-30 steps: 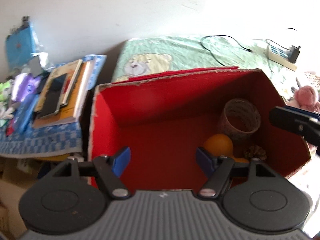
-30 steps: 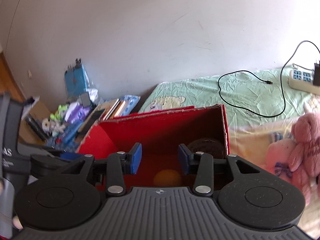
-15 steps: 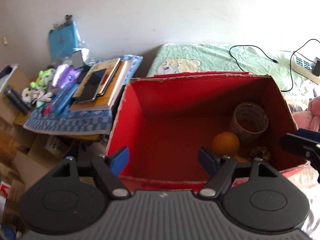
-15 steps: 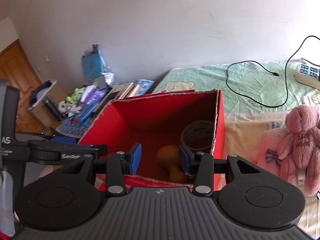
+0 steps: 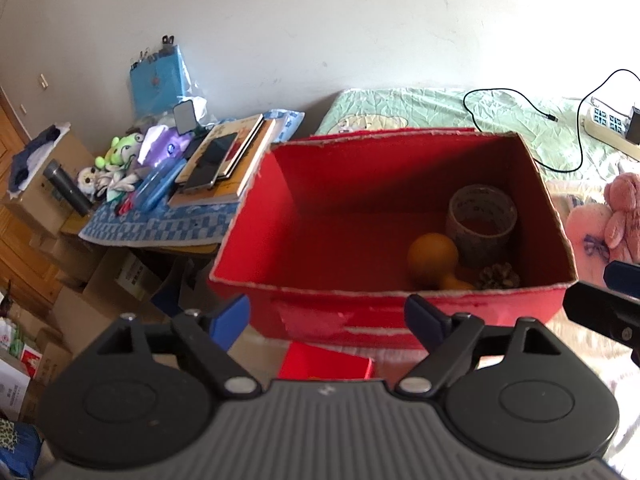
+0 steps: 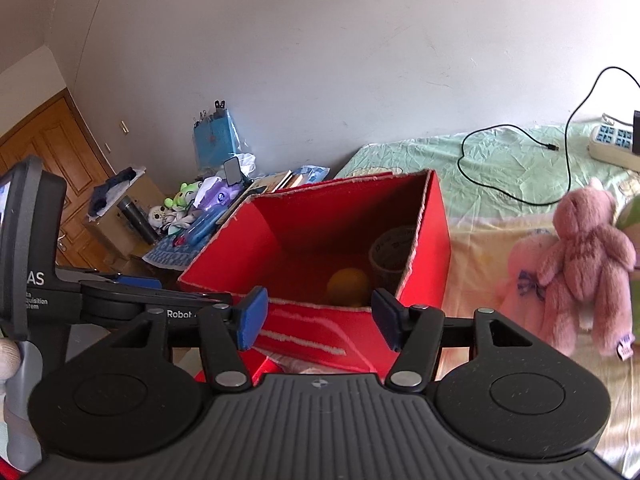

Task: Organize objects
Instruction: 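Withdraw the right tool from the box back toward the strap bundle, then close the right tool on the beige-and-red strap bundle, then lift the strap bundle with the right tool and carry it over the red box, then lower the strap bundle into the red box and open the right tool, then withdraw the right tool from the red box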

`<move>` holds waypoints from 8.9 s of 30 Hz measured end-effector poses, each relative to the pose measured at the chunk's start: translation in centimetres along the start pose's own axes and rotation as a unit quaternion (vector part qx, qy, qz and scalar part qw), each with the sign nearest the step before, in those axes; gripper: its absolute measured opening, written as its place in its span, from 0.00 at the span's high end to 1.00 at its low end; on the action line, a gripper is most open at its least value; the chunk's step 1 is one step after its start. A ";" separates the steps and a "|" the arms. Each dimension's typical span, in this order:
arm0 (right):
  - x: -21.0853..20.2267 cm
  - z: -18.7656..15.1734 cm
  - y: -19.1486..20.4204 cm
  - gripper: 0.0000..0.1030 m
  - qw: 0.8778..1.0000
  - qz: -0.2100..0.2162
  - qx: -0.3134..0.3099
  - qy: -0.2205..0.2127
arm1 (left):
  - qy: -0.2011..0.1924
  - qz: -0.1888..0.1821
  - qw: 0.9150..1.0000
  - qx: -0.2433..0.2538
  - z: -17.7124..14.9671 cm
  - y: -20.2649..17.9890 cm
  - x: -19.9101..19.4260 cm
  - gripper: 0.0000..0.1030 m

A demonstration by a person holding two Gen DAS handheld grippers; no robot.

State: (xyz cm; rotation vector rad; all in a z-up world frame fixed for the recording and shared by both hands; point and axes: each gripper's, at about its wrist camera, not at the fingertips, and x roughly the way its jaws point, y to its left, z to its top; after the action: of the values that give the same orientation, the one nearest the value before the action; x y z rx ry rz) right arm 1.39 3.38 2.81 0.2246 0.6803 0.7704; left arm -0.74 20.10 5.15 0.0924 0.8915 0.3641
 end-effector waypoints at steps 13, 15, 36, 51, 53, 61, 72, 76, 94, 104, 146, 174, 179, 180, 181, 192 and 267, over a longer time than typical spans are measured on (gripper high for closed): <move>-0.6 -3.6 -2.3 0.39 0.997 0.014 0.058 0.042 | 0.027 0.009 0.999 0.020 -2.9 -2.8 0.0 0.11; -0.2 -4.4 -2.8 0.39 0.995 0.017 0.076 0.057 | 0.035 0.005 0.999 0.022 -3.5 -3.0 0.4 0.11; 5.1 -9.4 -5.8 0.51 0.958 0.071 0.219 0.170 | 0.043 -0.131 0.990 0.040 -11.7 -3.0 3.6 0.24; 9.2 -8.6 -5.1 0.57 0.939 0.132 0.241 0.204 | 0.031 -0.102 0.991 0.084 -12.9 -3.8 6.9 0.47; 9.7 -8.7 -5.0 0.57 0.936 0.133 0.248 0.211 | 0.026 -0.106 0.990 0.084 -12.9 -3.7 7.1 0.47; 10.8 -8.0 -3.6 0.55 0.944 0.104 0.219 0.226 | 0.018 -0.128 0.989 0.076 -12.5 -3.5 7.6 0.58; 8.8 -8.0 -4.7 0.67 0.948 0.100 0.195 0.230 | 0.028 -0.135 0.987 0.084 -11.8 -4.6 6.9 0.74; 5.8 -7.7 -5.1 0.68 0.957 0.102 0.171 0.212 | 0.023 -0.154 0.984 0.091 -11.5 -5.2 5.1 0.75; -3.2 -1.4 -3.5 0.68 0.990 0.108 0.086 0.014 | -0.146 -0.223 0.955 0.129 -7.0 -7.6 -6.2 0.74; 1.6 4.3 0.3 0.68 0.993 0.101 0.049 -0.045 | -0.224 -0.229 0.940 0.118 -0.4 -3.0 -5.3 0.74; 23.6 4.1 2.0 0.77 0.960 -0.115 0.024 0.255 | 0.051 -0.299 0.945 0.121 4.3 3.6 16.4 0.59; 23.0 4.0 2.1 0.77 0.966 -0.145 0.033 0.212 | 0.052 -0.242 0.960 0.129 5.0 2.3 17.6 0.24; 22.6 4.0 1.8 0.77 0.967 -0.150 0.048 0.198 | 0.047 -0.239 0.961 0.131 5.0 2.2 17.5 0.24; 22.5 4.0 1.8 0.77 0.968 -0.152 0.049 0.196 | 0.046 -0.239 0.961 0.131 5.0 2.2 17.5 0.24; 22.5 4.0 1.8 0.77 0.968 -0.154 0.049 0.194 | 0.046 -0.239 0.961 0.131 4.9 2.2 17.5 0.24; 22.1 3.8 2.2 0.77 0.967 -0.172 0.047 0.184 | 0.041 -0.233 0.963 0.133 4.9 2.2 17.4 0.21; 8.0 0.4 8.7 0.51 0.999 -0.028 -0.020 0.003 | 0.011 0.001 1.000 -0.026 -1.2 9.5 5.0 0.11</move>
State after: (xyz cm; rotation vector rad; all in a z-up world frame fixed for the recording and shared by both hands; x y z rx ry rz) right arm 0.88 15.16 2.98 0.1652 0.6739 0.7307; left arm -1.40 30.62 2.91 0.0424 0.9023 0.3912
